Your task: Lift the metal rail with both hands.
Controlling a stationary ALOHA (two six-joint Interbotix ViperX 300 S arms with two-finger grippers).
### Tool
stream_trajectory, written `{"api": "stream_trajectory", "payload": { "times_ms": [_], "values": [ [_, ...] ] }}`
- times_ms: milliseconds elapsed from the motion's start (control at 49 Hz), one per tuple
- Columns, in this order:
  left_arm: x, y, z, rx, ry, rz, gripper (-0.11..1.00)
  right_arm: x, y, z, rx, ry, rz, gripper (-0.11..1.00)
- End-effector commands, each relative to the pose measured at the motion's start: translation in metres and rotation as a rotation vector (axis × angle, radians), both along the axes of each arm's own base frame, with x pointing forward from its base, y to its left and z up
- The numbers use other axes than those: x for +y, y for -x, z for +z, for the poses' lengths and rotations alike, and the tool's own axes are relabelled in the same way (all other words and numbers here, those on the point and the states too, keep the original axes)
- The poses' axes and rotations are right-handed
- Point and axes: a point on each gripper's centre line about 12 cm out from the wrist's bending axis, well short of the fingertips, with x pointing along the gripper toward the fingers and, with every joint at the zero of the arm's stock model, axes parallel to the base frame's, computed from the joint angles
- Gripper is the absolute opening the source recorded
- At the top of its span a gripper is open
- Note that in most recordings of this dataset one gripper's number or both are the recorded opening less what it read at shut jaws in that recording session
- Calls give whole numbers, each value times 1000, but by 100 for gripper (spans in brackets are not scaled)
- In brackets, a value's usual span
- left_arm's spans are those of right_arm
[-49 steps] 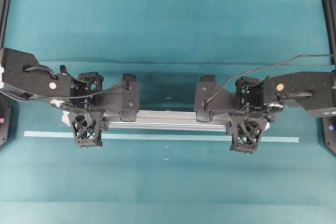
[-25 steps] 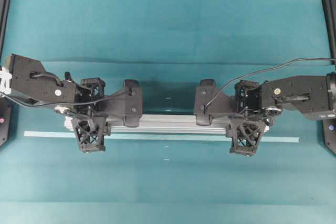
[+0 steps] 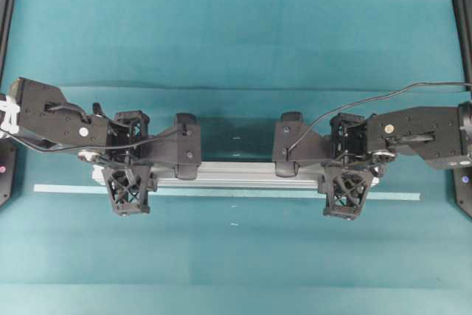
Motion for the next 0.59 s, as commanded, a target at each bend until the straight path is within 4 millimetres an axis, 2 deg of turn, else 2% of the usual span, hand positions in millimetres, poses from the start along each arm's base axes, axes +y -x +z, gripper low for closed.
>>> {"api": "stream_trajectory", "payload": {
  "times_ms": [0,571],
  "values": [
    [-1,-6,6,-31,1,0,30,1,-3,3,-20,-3,-1,40],
    [-2,0,-3,-34,0,-7,30,5,-4,-7,-3,1,15,40]
  ]
}}
